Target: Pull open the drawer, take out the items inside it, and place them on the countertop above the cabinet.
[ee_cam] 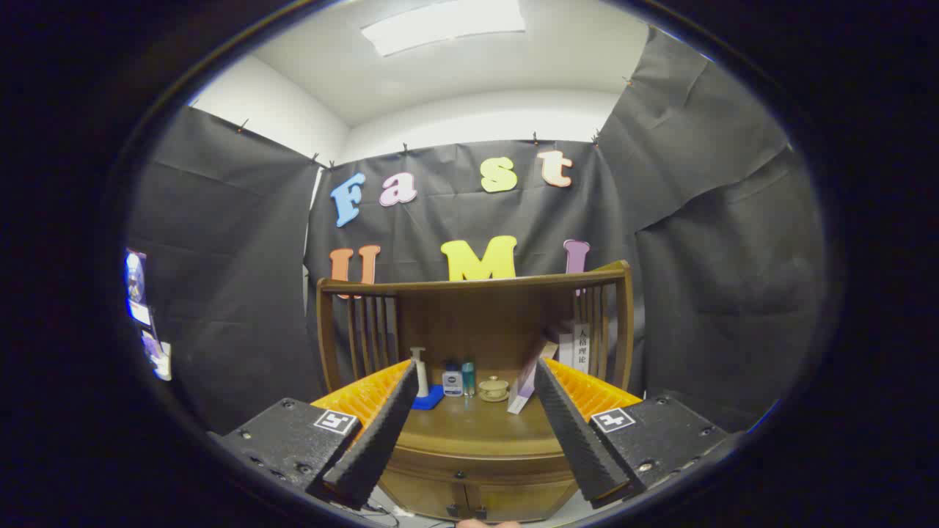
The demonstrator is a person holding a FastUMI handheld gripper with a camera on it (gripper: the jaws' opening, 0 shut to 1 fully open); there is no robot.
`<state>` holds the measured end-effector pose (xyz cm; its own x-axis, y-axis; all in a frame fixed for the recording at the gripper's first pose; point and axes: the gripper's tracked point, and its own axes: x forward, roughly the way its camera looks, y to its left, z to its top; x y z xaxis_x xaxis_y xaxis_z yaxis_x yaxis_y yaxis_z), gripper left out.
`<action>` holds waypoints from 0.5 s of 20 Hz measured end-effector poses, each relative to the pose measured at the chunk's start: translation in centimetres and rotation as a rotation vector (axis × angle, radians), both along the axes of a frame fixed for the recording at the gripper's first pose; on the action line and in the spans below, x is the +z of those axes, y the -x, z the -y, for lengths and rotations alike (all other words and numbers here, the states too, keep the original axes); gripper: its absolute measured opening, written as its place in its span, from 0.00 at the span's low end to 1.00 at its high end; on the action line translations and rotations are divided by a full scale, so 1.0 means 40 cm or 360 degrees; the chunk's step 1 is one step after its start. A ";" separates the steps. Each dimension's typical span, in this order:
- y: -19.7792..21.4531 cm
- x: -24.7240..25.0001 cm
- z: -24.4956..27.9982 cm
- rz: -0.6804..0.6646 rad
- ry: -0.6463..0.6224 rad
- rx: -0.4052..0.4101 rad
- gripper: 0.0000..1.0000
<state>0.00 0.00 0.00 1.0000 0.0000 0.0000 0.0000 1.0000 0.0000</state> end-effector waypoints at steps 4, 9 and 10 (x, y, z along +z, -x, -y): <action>-0.017 -0.011 -0.021 -0.0020 -0.0118 0.0020 1.00; -0.035 -0.001 -0.003 -0.0005 -0.0131 -0.0024 1.00; -0.036 0.001 -0.002 0.0000 -0.0123 -0.0028 0.99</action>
<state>1.44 0.06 0.03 0.9998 -0.0179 -0.0007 0.0179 0.9969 0.0770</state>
